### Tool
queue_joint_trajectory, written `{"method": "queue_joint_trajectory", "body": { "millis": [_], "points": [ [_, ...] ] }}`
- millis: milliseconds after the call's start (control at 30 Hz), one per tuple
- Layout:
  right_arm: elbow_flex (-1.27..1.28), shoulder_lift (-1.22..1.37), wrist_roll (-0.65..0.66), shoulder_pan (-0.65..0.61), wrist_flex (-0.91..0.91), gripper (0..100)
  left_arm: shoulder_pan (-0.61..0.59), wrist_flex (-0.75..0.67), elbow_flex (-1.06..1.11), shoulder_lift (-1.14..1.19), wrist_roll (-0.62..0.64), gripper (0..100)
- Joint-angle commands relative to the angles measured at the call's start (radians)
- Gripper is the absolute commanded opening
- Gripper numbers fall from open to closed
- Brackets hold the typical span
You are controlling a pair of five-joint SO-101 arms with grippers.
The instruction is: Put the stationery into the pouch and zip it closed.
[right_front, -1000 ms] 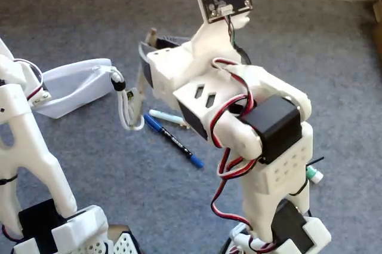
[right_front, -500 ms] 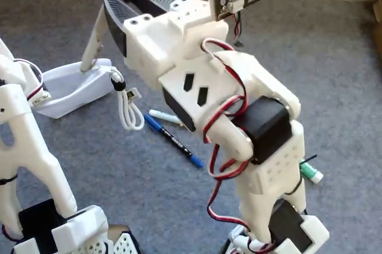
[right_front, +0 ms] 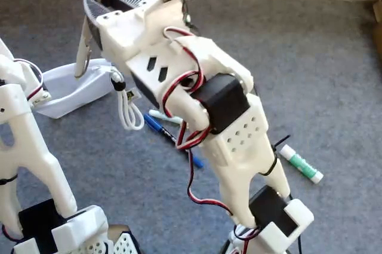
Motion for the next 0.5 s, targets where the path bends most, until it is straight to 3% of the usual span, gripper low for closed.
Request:
{"method": "queue_joint_trajectory", "body": {
  "millis": [0, 467],
  "points": [
    [-0.007, 0.018, 0.008, -0.038, -0.031, 0.5, -0.004, -0.002, 0.004, 0.001, 0.006, 1],
    [-0.007, 0.139, 0.009, -0.041, -0.015, 0.5, -0.005, -0.002, 0.004, 0.001, 0.005, 1]
  ]
}}
